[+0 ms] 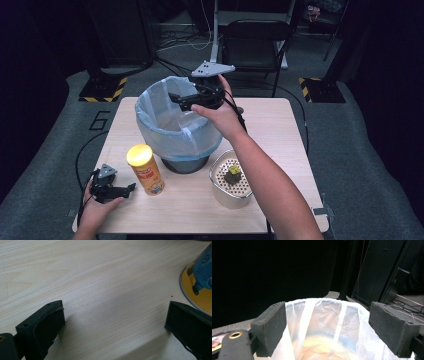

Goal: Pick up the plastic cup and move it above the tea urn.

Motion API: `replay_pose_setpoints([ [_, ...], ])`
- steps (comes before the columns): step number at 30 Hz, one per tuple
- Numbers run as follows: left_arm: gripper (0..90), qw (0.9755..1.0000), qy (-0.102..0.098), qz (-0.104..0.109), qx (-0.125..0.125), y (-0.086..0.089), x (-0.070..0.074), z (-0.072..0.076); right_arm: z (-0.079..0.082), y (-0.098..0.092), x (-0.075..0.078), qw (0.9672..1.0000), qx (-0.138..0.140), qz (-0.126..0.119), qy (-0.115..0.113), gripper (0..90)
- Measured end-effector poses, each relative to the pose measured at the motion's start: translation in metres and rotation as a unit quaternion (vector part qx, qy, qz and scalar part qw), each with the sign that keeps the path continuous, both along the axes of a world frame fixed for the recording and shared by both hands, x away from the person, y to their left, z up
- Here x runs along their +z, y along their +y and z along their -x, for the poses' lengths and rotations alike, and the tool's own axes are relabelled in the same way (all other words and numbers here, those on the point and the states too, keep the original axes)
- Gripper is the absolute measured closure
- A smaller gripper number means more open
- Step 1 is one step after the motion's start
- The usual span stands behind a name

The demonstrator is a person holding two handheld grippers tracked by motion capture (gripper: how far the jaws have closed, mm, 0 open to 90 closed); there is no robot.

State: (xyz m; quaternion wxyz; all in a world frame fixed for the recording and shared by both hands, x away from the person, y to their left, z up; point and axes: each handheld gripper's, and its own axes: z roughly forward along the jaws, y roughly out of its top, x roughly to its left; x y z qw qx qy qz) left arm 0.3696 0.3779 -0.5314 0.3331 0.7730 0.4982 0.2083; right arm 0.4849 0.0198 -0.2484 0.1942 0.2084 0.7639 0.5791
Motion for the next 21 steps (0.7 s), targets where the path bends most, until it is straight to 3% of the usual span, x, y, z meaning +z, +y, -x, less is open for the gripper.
replay_pose_setpoints([
  [8,3.5,0.9998,0.013,0.016,0.006,0.004,0.003,0.0,0.005,-0.01,0.004,0.9999,0.0,-0.008,-0.007,15.0],
  [9,4.5,0.9995,0.008,0.028,0.015,0.002,0.002,0.0,0.005,-0.012,0.003,0.9999,0.003,-0.007,-0.008,15.0],
  [13,10.0,0.9994,0.004,0.03,0.015,0.003,0.002,0.001,0.009,-0.017,0.002,0.9999,0.01,0.003,-0.007,16.0],
  [15,13.1,0.9996,0.012,0.024,0.01,0.005,0.005,0.001,0.012,-0.021,0.002,0.9999,0.012,0.001,-0.008,17.7],
  [17,14.7,0.9996,0.0,0.028,0.011,0.005,0.004,0.0,0.015,-0.026,0.002,0.9998,0.015,0.001,-0.011,19.9],
  [20,15.3,0.9995,0.011,0.03,0.005,0.007,0.006,0.0,0.022,-0.036,0.005,0.9997,0.015,0.011,-0.019,21.7],
  [21,15.4,0.9993,0.007,0.035,0.009,0.006,0.005,0.001,0.026,-0.041,0.006,0.9996,0.014,0.015,-0.02,23.8],
])
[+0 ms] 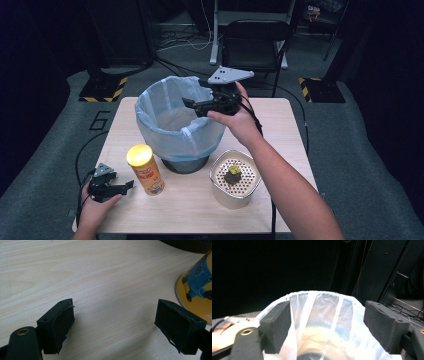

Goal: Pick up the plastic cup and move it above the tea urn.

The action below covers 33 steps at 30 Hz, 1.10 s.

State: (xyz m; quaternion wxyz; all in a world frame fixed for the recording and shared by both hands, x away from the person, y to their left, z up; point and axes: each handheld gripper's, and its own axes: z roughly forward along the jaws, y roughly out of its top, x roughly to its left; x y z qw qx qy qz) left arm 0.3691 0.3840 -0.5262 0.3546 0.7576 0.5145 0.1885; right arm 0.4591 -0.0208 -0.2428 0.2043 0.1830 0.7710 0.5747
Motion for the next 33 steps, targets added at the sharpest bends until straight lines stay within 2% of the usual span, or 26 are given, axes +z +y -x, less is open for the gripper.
replay_pose_setpoints([
  [1,15.4,1.0,0.002,0.005,-0.002,0.0,0.001,0.0,0.002,-0.003,0.0,1.0,-0.001,0.0,-0.005,24.7],
  [3,15.1,0.9999,0.003,0.009,-0.005,-0.001,0.003,0.001,0.007,-0.011,0.0,1.0,-0.005,-0.005,0.001,24.9],
  [5,15.0,0.9998,-0.003,0.012,-0.012,-0.003,0.007,0.003,0.011,-0.018,-0.002,0.9999,-0.011,-0.006,0.001,25.2],
  [6,15.0,0.9998,-0.013,0.012,-0.014,-0.003,0.009,0.003,0.013,-0.022,-0.003,0.9999,-0.013,-0.007,0.003,25.2],
  [7,15.0,0.9997,-0.008,0.012,-0.018,-0.003,0.012,0.004,0.015,-0.026,-0.004,0.9999,-0.013,-0.009,0.006,25.2],
  [11,14.9,0.9991,-0.028,0.025,-0.02,-0.005,0.02,0.007,0.019,-0.04,-0.011,0.9997,-0.017,-0.011,0.012,25.2],
  [15,14.6,0.9984,-0.031,0.037,-0.028,-0.003,0.028,0.01,0.023,-0.052,-0.017,0.9997,-0.018,-0.006,0.017,25.2],
  [16,14.5,0.998,-0.038,0.043,-0.028,-0.003,0.03,0.011,0.024,-0.056,-0.019,0.9997,-0.018,-0.008,0.016,25.5],
  [17,14.6,0.9978,-0.037,0.043,-0.033,-0.003,0.033,0.011,0.025,-0.059,-0.021,0.9996,-0.017,-0.008,0.019,25.6],
  [19,14.6,0.9982,-0.038,0.029,-0.037,-0.004,0.037,0.01,0.027,-0.063,-0.024,0.9996,-0.018,-0.003,0.021,25.6],
  [22,14.5,0.9982,-0.031,0.019,-0.048,-0.007,0.049,0.012,0.031,-0.069,-0.028,0.9996,-0.02,0.005,0.02,25.6],
  [26,14.1,0.9969,-0.047,0.019,-0.059,-0.011,0.065,0.021,0.036,-0.077,-0.032,0.9994,-0.028,0.005,0.021,25.3],
  [30,11.6,0.9941,-0.066,0.041,-0.076,-0.016,0.071,0.033,0.042,-0.084,-0.035,0.9994,-0.031,0.006,0.014,25.3],
  [32,10.4,0.9932,-0.06,0.038,-0.092,-0.017,0.073,0.036,0.045,-0.087,-0.038,0.9994,-0.03,0.012,0.015,24.4],
  [33,10.4,0.9927,-0.059,0.046,-0.095,-0.02,0.072,0.039,0.046,-0.088,-0.039,0.9993,-0.029,0.016,0.014,23.6],
])
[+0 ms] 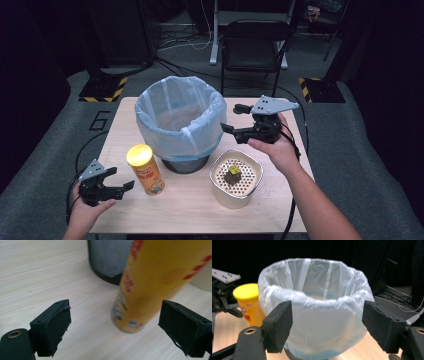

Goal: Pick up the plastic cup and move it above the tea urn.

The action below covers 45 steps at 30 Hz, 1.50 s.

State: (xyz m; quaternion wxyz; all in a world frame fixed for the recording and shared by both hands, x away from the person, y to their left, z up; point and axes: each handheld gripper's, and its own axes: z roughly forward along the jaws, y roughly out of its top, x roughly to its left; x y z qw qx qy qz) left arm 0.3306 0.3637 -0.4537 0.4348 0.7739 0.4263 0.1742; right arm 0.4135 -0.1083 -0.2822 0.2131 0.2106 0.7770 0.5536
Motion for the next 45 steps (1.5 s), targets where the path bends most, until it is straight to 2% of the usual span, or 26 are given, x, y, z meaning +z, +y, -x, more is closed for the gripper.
replay_pose_setpoints([
  [2,10.0,1.0,-0.002,0.002,-0.009,-0.003,-0.001,0.003,0.003,-0.003,-0.003,1.0,-0.004,0.009,0.001,22.0],
  [3,10.0,0.9999,-0.003,0.014,-0.005,-0.006,-0.002,0.004,0.004,-0.004,-0.004,0.9999,-0.005,0.01,0.0,22.0],
  [4,10.0,0.9997,0.007,0.021,-0.012,-0.007,-0.002,0.005,0.004,-0.006,-0.005,0.9999,-0.004,0.01,0.0,22.0],
  [5,9.9,0.9997,-0.001,0.019,-0.018,-0.008,-0.002,0.004,0.005,-0.008,-0.006,1.0,-0.004,0.008,0.001,22.0],
  [7,9.8,0.9989,0.0,0.041,-0.022,-0.014,-0.002,0.004,0.006,-0.012,-0.007,0.9999,-0.007,0.008,0.0,22.0],
  [9,7.4,0.9986,0.003,0.045,-0.027,-0.018,-0.001,0.004,0.008,-0.016,-0.009,0.9999,-0.014,0.0,0.003,22.0],
  [15,6.8,0.9985,0.003,0.04,-0.036,-0.03,-0.001,-0.003,0.01,-0.027,-0.01,0.9998,-0.018,-0.002,-0.006,22.0],
  [16,6.7,0.9986,-0.003,0.038,-0.037,-0.032,-0.001,-0.005,0.011,-0.028,-0.01,0.9998,-0.019,-0.003,-0.007,22.0],
  [19,6.5,0.9983,0.003,0.037,-0.045,-0.037,-0.003,-0.008,0.013,-0.033,-0.012,0.9996,-0.025,-0.007,-0.008,21.2],
  [21,6.0,0.9986,0.005,0.034,-0.039,-0.04,-0.005,-0.011,0.013,-0.036,-0.013,0.9995,-0.028,-0.008,-0.01,20.9],
  [25,5.9,0.9987,-0.004,0.036,-0.035,-0.045,-0.009,-0.015,0.015,-0.041,-0.017,0.9995,-0.03,-0.011,-0.004,20.5],
  [26,5.9,0.9988,-0.008,0.028,-0.039,-0.045,-0.011,-0.017,0.015,-0.042,-0.018,0.9994,-0.031,-0.012,-0.004,20.5],
  [30,6.5,0.9989,0.006,0.029,-0.036,-0.048,-0.016,-0.02,0.017,-0.044,-0.023,0.9994,-0.031,-0.011,-0.004,20.4],
  [32,11.0,0.9985,-0.003,0.044,-0.031,-0.05,-0.02,-0.02,0.018,-0.046,-0.025,0.9994,-0.03,-0.016,-0.004,20.4],
  [34,13.5,0.9987,-0.015,0.039,-0.028,-0.05,-0.022,-0.02,0.018,-0.047,-0.028,0.9993,-0.032,-0.021,-0.003,20.4],
  [35,13.9,0.9986,-0.008,0.045,-0.028,-0.05,-0.022,-0.02,0.018,-0.048,-0.03,0.9992,-0.035,-0.022,0.001,20.4],
  [37,14.5,0.9984,-0.017,0.05,-0.019,-0.051,-0.024,-0.02,0.017,-0.049,-0.034,0.9991,-0.036,-0.021,0.002,20.4],
  [41,14.8,0.9984,-0.025,0.044,-0.024,-0.051,-0.027,-0.02,0.017,-0.052,-0.044,0.9988,-0.043,-0.025,0.007,20.4],
  [43,18.2,0.9981,-0.031,0.048,-0.023,-0.051,-0.028,-0.02,0.018,-0.055,-0.049,0.9983,-0.047,-0.032,0.015,20.4],
  [44,20.1,0.9984,-0.03,0.041,-0.026,-0.05,-0.027,-0.02,0.018,-0.056,-0.05,0.9982,-0.049,-0.033,0.014,20.4],
  [45,20.3,0.998,-0.037,0.046,-0.021,-0.051,-0.029,-0.02,0.018,-0.058,-0.053,0.9979,-0.051,-0.035,0.019,20.4],
])
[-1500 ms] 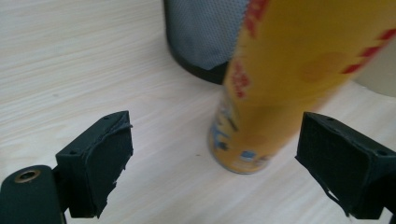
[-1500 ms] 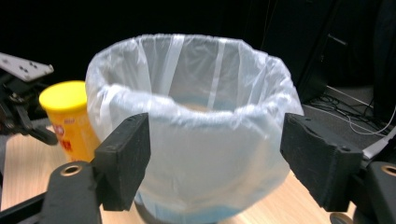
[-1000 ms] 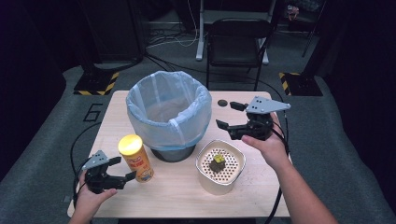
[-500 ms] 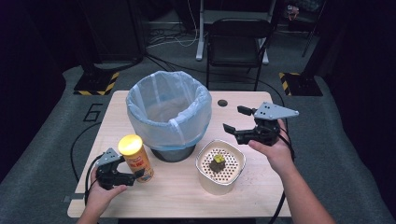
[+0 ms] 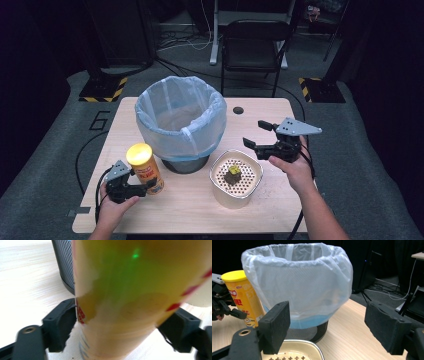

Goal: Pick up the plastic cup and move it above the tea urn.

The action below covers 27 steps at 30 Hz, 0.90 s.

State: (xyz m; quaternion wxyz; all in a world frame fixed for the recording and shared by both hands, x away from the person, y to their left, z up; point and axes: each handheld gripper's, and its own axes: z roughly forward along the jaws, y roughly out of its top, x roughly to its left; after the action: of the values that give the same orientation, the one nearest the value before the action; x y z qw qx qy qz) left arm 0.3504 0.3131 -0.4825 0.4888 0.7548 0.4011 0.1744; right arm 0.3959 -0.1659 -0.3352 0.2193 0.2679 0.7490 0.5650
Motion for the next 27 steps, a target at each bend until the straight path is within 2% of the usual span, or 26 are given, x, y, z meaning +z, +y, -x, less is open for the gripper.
replay_pose_setpoints([
  [3,21.3,0.9999,-0.01,-0.008,0.001,-0.001,0.0,0.001,0.0,-0.004,-0.006,0.9999,-0.009,-0.004,0.003,20.4],
  [4,21.6,0.9999,-0.006,-0.012,-0.002,-0.001,0.001,0.002,-0.001,-0.005,-0.008,0.9999,-0.01,-0.004,-0.002,20.4],
  [5,21.8,0.9997,-0.013,-0.02,-0.006,0.0,0.001,0.001,-0.001,-0.006,-0.01,0.9999,-0.012,-0.009,-0.001,20.5],
  [7,22.2,0.9997,-0.015,-0.017,0.003,-0.002,0.001,0.002,0.0,-0.008,-0.014,0.9997,-0.018,-0.017,0.003,20.8],
  [8,22.3,0.9996,-0.019,-0.023,0.001,-0.002,0.002,0.002,0.0,-0.009,-0.015,0.9996,-0.02,-0.018,0.005,20.9],
  [10,22.6,0.9996,-0.014,-0.026,0.0,-0.002,0.003,0.003,0.001,-0.011,-0.019,0.9993,-0.028,-0.022,0.009,21.7],
  [11,22.7,0.9992,-0.02,-0.036,-0.005,-0.001,0.003,0.003,0.002,-0.011,-0.021,0.9992,-0.03,-0.025,0.012,21.8],
  [12,22.9,0.9992,-0.024,-0.033,0.003,-0.003,0.003,0.004,0.003,-0.012,-0.022,0.9992,-0.03,-0.025,0.012,21.8],
  [13,23.2,0.9989,-0.024,-0.041,-0.003,-0.002,0.004,0.004,0.004,-0.013,-0.023,0.999,-0.034,-0.026,0.014,21.9],
  [15,23.4,0.9988,-0.029,-0.04,0.003,-0.003,0.004,0.005,0.005,-0.014,-0.025,0.9987,-0.041,-0.026,0.015,22.0],
  [17,23.4,0.9991,-0.025,-0.035,0.005,-0.004,0.004,0.005,0.005,-0.015,-0.026,0.9987,-0.044,-0.022,0.013,22.0],
  [18,23.5,0.9987,-0.028,-0.043,0.001,-0.003,0.005,0.005,0.005,-0.015,-0.026,0.9987,-0.046,-0.02,0.013,22.0],
  [22,23.9,0.9985,-0.03,-0.046,-0.004,-0.001,0.007,0.006,0.007,-0.015,-0.026,0.9985,-0.055,-0.003,0.007,22.0],
  [23,23.9,0.9986,-0.034,-0.04,0.004,-0.002,0.007,0.007,0.007,-0.014,-0.026,0.9984,-0.056,-0.002,0.006,22.0],
  [25,23.9,0.9985,-0.033,-0.044,0.0,0.0,0.01,0.007,0.008,-0.013,-0.026,0.9985,-0.055,-0.001,0.005,22.0],
  [26,23.9,0.9987,-0.037,-0.034,0.007,0.0,0.01,0.008,0.008,-0.012,-0.027,0.9986,-0.052,0.0,0.001,22.0],
  [27,23.9,0.9988,-0.032,-0.037,0.004,0.001,0.013,0.009,0.008,-0.011,-0.027,0.9986,-0.052,-0.002,0.001,22.0],
])
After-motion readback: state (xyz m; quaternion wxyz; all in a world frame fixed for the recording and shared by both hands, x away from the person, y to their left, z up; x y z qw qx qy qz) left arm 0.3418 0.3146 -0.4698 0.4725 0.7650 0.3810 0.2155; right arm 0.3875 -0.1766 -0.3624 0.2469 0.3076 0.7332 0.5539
